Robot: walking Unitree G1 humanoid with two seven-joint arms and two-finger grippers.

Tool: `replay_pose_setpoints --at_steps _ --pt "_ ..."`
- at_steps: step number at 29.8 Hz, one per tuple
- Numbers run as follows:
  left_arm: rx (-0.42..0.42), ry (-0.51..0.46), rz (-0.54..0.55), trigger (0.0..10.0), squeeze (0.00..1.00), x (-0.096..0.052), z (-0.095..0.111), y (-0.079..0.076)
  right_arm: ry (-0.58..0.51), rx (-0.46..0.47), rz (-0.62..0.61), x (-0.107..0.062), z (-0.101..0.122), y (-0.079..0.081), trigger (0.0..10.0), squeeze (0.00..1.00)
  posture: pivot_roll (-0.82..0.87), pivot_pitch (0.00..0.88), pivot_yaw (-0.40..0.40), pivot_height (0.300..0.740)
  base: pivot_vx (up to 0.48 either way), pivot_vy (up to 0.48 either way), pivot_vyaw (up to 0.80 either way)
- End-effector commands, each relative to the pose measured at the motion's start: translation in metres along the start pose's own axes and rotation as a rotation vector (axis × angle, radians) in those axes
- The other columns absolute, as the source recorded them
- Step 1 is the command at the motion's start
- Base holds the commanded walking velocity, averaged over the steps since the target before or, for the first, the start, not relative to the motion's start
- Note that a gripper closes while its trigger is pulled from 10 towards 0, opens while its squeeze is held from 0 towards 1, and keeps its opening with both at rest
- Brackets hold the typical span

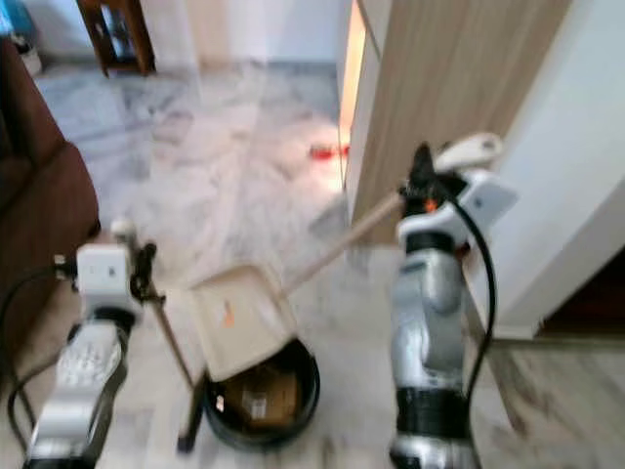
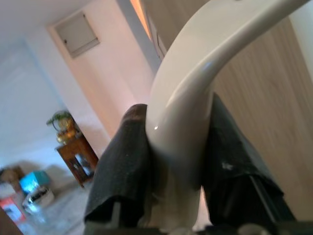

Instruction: Sweep floor

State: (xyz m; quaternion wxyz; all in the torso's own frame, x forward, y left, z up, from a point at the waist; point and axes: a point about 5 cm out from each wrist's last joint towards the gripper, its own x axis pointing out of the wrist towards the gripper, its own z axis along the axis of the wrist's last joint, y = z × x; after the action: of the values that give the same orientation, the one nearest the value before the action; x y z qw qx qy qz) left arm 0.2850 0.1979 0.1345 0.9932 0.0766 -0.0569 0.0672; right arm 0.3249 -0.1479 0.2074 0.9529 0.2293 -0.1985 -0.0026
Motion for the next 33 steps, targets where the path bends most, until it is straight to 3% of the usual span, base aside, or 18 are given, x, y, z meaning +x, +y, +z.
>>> replay_pose_setpoints --at_steps 1,15,17,22,33 --pt "0.007 -0.053 -0.022 10.0 0.0 0.0 0.011 -0.003 -0.082 0.018 0.017 0.002 0.017 0.002 10.0 0.0 0.06 0.0 0.017 0.74 0.0 0.0 0.0" --pt "-0.008 -0.081 -0.078 10.0 0.0 -0.002 0.014 -0.009 -0.114 -0.052 0.211 0.0 0.022 0.035 10.0 0.0 0.06 0.0 0.028 0.74 0.0 0.0 0.0" --pt "0.002 -0.087 -0.093 10.0 0.0 -0.002 0.015 -0.01 -0.132 -0.147 0.337 -0.004 0.022 0.052 10.0 0.0 0.06 0.0 0.029 0.74 0.0 0.0 0.0" --pt "0.0 -0.089 -0.095 10.0 0.0 -0.001 0.015 -0.01 -0.157 -0.219 0.438 -0.009 0.024 0.067 10.0 0.0 0.06 0.0 0.029 0.74 0.0 0.0 0.0" --pt "-0.005 -0.092 -0.108 10.0 0.0 0.0 0.016 -0.012 -0.162 -0.252 0.529 -0.019 0.028 0.077 10.0 0.0 0.06 0.0 0.027 0.74 0.0 0.0 0.0"
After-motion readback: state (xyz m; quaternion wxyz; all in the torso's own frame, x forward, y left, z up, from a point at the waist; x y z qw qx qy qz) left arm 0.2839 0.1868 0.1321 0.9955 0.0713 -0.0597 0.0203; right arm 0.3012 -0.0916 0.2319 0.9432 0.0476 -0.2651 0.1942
